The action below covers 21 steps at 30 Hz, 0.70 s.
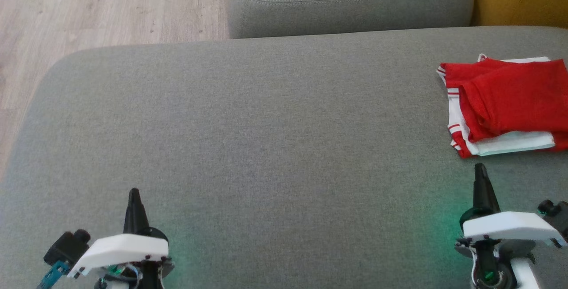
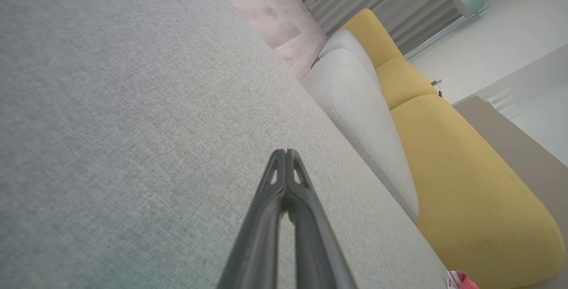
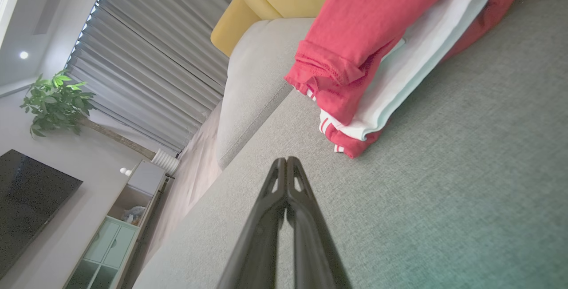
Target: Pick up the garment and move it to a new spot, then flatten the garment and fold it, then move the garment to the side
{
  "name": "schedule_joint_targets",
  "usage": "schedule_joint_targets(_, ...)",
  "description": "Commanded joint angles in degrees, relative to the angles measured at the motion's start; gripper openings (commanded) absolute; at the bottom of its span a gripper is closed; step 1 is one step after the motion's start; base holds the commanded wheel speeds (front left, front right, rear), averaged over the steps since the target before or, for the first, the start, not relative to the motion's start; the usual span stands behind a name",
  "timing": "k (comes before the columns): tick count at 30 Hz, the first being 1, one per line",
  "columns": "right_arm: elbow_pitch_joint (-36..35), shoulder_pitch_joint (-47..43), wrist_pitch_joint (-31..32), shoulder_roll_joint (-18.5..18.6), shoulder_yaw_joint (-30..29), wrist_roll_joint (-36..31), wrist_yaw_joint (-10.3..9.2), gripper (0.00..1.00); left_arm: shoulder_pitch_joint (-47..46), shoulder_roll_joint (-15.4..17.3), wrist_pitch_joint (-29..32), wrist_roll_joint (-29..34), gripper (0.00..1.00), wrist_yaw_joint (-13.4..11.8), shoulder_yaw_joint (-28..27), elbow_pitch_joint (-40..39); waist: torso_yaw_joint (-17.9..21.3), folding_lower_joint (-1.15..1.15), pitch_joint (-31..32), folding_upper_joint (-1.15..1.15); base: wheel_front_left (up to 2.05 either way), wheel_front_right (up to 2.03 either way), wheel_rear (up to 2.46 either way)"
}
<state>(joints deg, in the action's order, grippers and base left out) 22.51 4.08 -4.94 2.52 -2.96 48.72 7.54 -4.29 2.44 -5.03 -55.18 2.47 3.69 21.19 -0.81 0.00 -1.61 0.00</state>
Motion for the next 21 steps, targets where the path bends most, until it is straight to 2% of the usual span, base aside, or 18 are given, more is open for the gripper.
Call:
schedule_joint_targets(1, -2.40, 2.09, 0.27, 0.18, 0.10, 1.65, -0.03, 0.00, -2.05, 0.20, 0.31, -1.35, 0.00, 0.42, -1.52, -2.30, 0.02, 0.00, 0.03, 0.00, 0.00, 0.00, 0.00)
schedule_joint_targets(21, -4.28, 2.09, 3.73, 0.23, -1.04, 14.60, -0.04, 0.00, -2.01, 0.27, 3.78, -12.40, 0.00, 1.84, -4.21, -3.80, 0.26, 0.00, 0.46, 0.00, 0.00, 0.00, 0.00)
